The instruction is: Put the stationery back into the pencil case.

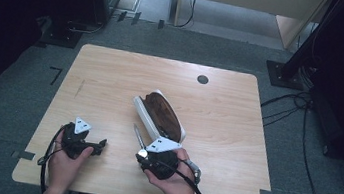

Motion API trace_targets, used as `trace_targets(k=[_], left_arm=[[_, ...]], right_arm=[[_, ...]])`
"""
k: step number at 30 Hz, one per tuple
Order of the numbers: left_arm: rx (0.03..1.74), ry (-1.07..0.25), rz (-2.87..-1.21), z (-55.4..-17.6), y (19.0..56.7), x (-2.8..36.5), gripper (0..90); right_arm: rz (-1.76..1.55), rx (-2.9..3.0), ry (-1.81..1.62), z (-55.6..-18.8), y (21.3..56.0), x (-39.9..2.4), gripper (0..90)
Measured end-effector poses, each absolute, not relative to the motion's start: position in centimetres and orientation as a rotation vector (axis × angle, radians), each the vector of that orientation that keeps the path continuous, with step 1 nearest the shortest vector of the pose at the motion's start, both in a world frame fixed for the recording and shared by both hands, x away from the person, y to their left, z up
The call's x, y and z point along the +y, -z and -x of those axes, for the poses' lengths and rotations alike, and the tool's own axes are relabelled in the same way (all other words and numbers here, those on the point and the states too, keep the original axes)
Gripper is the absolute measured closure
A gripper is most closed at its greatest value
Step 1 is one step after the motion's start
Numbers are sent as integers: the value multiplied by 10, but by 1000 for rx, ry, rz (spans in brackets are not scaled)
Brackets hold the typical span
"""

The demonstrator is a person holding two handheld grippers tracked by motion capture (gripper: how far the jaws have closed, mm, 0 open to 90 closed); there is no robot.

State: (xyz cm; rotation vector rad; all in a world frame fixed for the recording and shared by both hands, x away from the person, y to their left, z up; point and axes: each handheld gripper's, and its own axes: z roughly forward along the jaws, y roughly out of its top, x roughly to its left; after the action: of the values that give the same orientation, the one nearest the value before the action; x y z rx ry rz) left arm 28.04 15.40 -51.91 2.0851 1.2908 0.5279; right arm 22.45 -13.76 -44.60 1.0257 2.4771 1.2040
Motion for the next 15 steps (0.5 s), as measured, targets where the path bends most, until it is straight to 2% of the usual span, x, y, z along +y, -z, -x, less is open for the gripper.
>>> trace_targets(k=[15], left_arm=[[1291,-528,-2085,-280,519,154,23]], right_arm=[[-1023,2476,-1199,-223,444,-141,658]])
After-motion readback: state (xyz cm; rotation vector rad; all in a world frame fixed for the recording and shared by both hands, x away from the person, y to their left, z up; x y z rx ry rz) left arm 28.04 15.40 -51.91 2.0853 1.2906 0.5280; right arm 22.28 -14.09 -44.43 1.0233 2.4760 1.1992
